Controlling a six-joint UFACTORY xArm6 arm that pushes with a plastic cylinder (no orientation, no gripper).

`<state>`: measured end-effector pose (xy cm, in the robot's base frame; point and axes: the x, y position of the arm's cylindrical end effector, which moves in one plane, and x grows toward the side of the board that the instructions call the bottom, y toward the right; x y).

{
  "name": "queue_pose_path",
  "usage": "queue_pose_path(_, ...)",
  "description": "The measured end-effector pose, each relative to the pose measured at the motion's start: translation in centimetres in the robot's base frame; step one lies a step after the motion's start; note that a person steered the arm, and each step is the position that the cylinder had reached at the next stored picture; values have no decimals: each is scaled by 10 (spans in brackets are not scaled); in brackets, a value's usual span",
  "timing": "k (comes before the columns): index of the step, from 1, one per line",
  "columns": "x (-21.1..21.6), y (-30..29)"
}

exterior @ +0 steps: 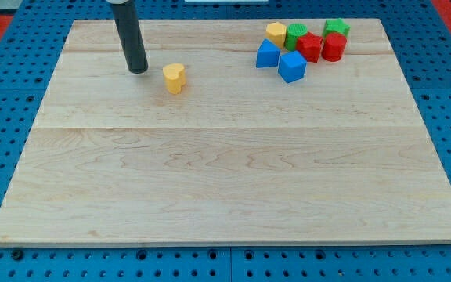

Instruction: Move the yellow heart to the left of the yellow hexagon

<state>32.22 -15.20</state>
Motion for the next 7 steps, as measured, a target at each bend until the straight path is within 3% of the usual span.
queue_pose_path(1,33,3)
queue_pose_path(2,33,69)
queue_pose_path(4,-9,161)
queue_pose_path(5,-40,158)
queue_pose_path(6,-42,96)
queue_pose_path(7,-49,117)
